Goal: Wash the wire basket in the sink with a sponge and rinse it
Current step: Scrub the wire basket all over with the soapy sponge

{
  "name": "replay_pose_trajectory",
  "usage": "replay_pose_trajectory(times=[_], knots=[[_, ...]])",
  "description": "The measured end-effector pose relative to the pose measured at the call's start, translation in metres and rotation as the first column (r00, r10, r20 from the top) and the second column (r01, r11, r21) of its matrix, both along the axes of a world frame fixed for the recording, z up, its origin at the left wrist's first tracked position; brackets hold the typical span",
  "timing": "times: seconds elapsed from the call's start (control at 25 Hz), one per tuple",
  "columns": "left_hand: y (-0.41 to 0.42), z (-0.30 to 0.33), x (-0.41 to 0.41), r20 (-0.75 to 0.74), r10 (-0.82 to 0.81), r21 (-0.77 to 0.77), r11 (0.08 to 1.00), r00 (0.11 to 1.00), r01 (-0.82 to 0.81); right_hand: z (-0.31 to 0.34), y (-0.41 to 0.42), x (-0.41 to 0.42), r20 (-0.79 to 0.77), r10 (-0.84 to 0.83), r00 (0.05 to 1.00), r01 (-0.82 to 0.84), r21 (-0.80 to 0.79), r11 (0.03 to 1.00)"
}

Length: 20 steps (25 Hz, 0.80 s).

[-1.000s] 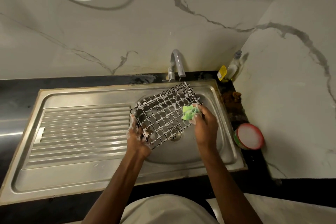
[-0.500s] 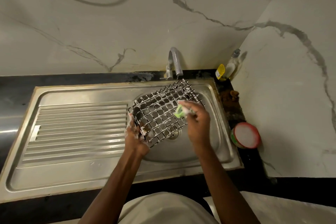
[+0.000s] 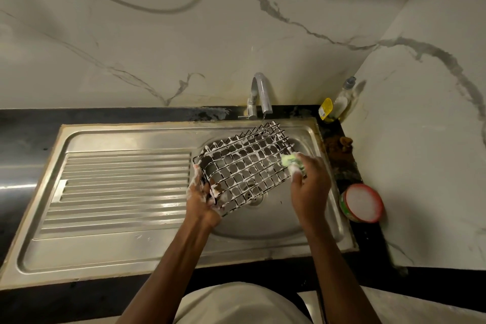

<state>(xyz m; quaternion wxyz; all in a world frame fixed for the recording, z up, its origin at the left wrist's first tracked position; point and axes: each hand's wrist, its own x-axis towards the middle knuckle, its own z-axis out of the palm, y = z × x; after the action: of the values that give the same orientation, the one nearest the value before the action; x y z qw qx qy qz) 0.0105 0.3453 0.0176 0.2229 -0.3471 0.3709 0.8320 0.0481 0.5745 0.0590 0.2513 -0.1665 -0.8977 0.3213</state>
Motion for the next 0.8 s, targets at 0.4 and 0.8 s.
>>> replay_pose_trajectory(times=[0.4,0.8], knots=[[-0.009,-0.013,0.001,-0.054,-0.061,-0.03,0.998,0.997,0.06,0.002,-0.009,0.005,0.076,0.032,0.997,-0.049,0.229,0.972],[-0.004,-0.012,-0.005,-0.025,-0.009,-0.054,0.999,1.0,0.008,0.007,-0.049,0.025,0.07,0.198,0.978,-0.204,0.092,0.975]])
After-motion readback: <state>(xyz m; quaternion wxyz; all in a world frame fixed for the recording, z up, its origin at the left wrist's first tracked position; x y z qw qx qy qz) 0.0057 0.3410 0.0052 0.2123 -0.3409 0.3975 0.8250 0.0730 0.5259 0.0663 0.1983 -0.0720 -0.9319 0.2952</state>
